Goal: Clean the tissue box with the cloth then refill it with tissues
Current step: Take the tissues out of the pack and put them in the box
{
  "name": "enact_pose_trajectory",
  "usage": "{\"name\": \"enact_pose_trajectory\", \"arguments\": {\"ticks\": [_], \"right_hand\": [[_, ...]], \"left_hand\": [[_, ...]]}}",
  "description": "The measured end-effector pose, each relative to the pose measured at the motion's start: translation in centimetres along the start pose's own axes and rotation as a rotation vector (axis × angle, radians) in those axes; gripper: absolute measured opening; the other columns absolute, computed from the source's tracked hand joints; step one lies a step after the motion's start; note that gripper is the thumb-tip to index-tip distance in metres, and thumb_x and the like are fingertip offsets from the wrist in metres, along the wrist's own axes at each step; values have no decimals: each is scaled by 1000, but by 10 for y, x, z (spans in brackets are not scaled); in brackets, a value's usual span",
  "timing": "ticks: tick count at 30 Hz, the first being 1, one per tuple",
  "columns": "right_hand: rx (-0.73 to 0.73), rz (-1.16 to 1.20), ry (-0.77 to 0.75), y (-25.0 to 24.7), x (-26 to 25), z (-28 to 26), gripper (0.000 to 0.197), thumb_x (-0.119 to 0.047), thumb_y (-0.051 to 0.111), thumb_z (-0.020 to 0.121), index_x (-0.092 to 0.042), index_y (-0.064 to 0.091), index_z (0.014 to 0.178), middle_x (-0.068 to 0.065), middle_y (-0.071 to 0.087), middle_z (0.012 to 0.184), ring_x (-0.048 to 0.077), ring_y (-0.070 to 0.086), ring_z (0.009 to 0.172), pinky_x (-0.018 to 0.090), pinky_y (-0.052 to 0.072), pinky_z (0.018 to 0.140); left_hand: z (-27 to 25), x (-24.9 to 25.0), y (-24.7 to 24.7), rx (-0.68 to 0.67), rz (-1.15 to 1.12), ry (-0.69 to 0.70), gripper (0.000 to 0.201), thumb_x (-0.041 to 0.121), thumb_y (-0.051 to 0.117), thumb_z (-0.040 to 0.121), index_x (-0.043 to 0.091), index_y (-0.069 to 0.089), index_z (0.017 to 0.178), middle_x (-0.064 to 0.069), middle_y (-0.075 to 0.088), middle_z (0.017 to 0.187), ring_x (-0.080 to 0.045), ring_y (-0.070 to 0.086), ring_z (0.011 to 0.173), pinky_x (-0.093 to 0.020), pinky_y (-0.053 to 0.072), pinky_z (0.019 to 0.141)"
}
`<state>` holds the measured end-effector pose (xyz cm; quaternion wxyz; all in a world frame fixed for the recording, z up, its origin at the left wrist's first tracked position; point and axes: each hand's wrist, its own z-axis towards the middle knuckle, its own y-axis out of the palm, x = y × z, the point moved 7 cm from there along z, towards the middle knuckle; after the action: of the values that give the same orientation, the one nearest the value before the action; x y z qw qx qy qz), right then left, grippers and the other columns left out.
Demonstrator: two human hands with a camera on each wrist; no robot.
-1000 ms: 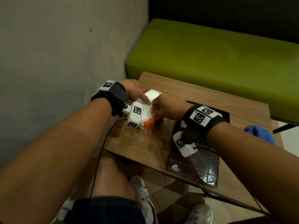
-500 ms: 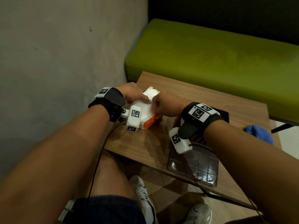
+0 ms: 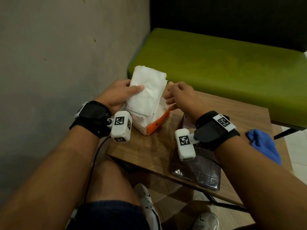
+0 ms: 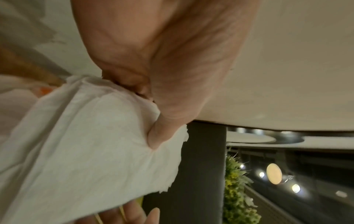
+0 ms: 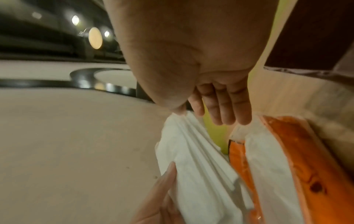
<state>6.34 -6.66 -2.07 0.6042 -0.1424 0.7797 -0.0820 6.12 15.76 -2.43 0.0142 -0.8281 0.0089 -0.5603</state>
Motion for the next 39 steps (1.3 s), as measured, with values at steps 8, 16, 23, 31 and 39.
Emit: {"name": "enact_pose_trajectory", "arguments": {"ticks": [8, 16, 23, 31, 39], "right_hand": [[-280, 624, 169, 21, -1, -58, 83, -80, 24, 100, -21, 59, 146, 11, 73, 134, 28, 73, 120, 48, 57, 106], [-110, 583, 213, -14, 35, -103, 80, -78, 47, 95, -15, 61, 141, 12, 77, 125, 35, 76, 113, 59, 57, 104], [-51, 586, 134, -46, 35, -139, 43, -41, 54, 109, -13, 57, 142, 9, 77, 124, 28, 77, 111, 56, 60, 100], [-17, 627, 123, -66, 58, -142, 35, -22, 55, 110, -9, 54, 143, 12, 75, 128, 30, 77, 112, 55, 62, 96], [252, 777, 77, -66, 89, -143, 35, -24, 55, 109, -13, 47, 141, 12, 71, 131, 30, 77, 111, 57, 63, 94]], "left_hand": [[-51, 1, 55, -105, -217, -12, 38, 18, 62, 109, 8, 58, 146, -12, 75, 135, -28, 75, 121, -40, 65, 91], [-88, -28, 111, -36, 76, -12, 80, 56, 65, 90, 27, 39, 161, 0, 68, 142, -26, 71, 121, -52, 61, 102], [-113, -24, 134, -155, 80, -16, 63, 35, 65, 97, 20, 46, 155, -2, 72, 138, -28, 72, 122, -54, 58, 107], [-132, -24, 151, -257, -193, -92, 35, 23, 50, 115, 6, 61, 143, -11, 76, 133, -25, 76, 119, -38, 65, 96], [-157, -62, 168, -233, -212, -226, 42, 48, 68, 102, 17, 72, 129, -6, 82, 120, -24, 78, 106, -42, 63, 88]]}}
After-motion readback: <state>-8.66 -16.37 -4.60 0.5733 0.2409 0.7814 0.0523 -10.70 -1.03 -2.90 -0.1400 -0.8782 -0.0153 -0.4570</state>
